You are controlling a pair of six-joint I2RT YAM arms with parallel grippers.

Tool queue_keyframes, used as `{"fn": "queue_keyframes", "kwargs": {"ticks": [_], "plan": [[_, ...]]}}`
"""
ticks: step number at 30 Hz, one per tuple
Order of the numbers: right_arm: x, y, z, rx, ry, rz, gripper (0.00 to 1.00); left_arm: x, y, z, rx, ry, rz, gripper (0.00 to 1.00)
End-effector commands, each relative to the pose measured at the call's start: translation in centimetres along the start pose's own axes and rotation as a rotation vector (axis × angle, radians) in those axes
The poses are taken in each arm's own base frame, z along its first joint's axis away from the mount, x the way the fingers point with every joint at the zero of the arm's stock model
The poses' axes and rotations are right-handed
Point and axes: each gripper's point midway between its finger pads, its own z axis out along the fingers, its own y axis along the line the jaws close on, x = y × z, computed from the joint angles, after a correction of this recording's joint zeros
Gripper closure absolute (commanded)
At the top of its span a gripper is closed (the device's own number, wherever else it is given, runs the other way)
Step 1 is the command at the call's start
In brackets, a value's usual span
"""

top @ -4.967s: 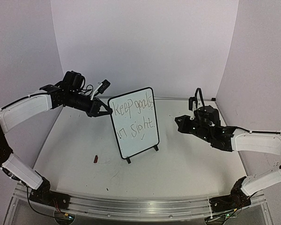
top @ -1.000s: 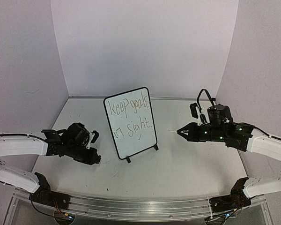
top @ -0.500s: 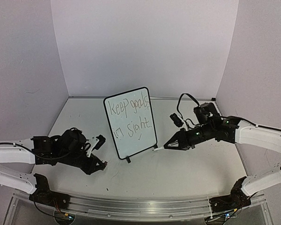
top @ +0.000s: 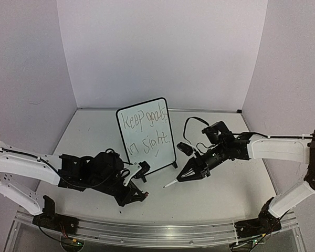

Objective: Write a sentence on the whiteboard
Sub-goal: Insert the whiteboard marker without the cap into the pen cap.

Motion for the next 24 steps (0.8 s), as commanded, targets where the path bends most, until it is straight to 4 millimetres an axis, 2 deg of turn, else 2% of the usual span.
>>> {"fn": "queue_keyframes", "kwargs": {"ticks": [1,8,12,24], "plan": [[0.5,1.9,0.5,-0.112,0.068,-0.046,1.0,-3.4,-3.4,0.3,0.112,-0.091,0.055,1.0],[1.8,1.5,2.3,-0.148,0.158,-0.015,1.0,-3.4,-4.4,1.1,0.143,-0.089,0.065,1.0],[1.8,1.5,3.1,-0.149,0.178,-0.026,1.0,-3.5,-4.7,1.3,0.152,-0.088,0.067,1.0],[1.2,2.3,2.8,-0.132,0.144,-0.071,1.0,-3.0,-5.1,1.6,0.167,-0.074,0.068,1.0]]}}
